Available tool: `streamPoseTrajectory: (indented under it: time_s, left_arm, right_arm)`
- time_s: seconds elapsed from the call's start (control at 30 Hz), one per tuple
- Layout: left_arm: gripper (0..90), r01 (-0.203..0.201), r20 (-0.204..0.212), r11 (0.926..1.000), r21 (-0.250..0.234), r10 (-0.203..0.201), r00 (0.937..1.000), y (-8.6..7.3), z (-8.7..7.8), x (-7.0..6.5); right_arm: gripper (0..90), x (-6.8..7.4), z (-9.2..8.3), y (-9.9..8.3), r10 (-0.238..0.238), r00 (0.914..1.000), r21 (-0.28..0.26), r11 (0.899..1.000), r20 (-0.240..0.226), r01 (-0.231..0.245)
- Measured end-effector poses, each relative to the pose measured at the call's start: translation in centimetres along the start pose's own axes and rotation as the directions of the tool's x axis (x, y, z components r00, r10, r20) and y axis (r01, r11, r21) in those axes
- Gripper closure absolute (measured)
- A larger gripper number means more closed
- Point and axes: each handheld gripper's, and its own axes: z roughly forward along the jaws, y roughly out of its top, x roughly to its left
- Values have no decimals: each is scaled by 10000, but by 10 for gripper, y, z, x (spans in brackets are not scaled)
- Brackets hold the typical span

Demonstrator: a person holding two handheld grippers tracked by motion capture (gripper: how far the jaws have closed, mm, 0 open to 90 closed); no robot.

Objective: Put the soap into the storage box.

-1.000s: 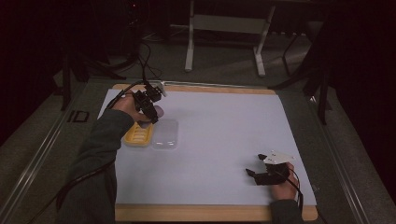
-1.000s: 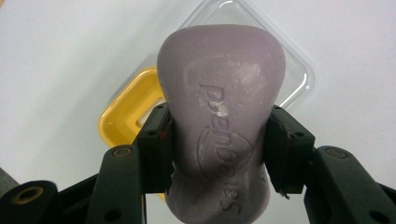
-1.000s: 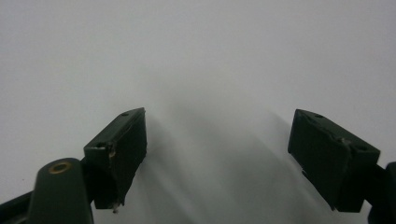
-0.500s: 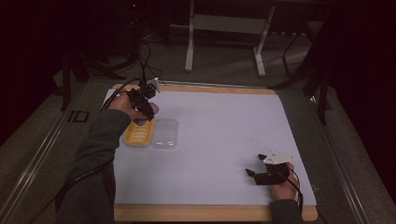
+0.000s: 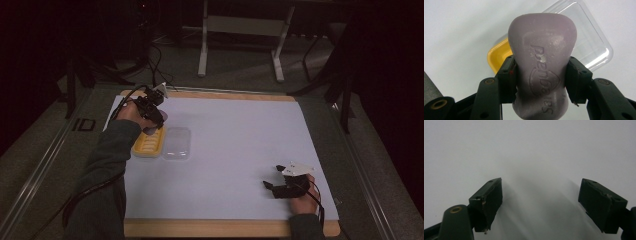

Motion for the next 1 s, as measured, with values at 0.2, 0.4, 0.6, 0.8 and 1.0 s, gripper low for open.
streamPoseTrajectory:
  time_s: [0.2, 0.4, 0.6, 0.8, 1.0]
  left_arm:
    - [498, 302, -108, 9995, -7, -302, 9995, -2, 4, 1]
    - [498, 589, -176, 9982, -119, -591, 9981, -4, 10, 2]
    - [498, 818, -91, 9966, -86, -818, 9966, -7, 17, 3]
    - [498, 949, -5, 9955, -4, -949, 9955, -10, 27, 3]
    - [498, 1007, 60, 9949, 32, -1007, 9949, -12, 31, 5]
  right_arm:
    - [192, 0, 0, 0, -10, 10000, 5, 10000, 9, 10]
    - [192, 0, 0, 0, -26, 10000, 23, 10000, 18, 26]
    - [192, 1, 0, 0, -62, 10000, 60, 10000, 49, 61]
    - [192, 1, 0, 0, -71, 10000, 49, 10000, 47, 71]
    - [192, 1, 0, 0, -72, 10000, 50, 10000, 46, 72]
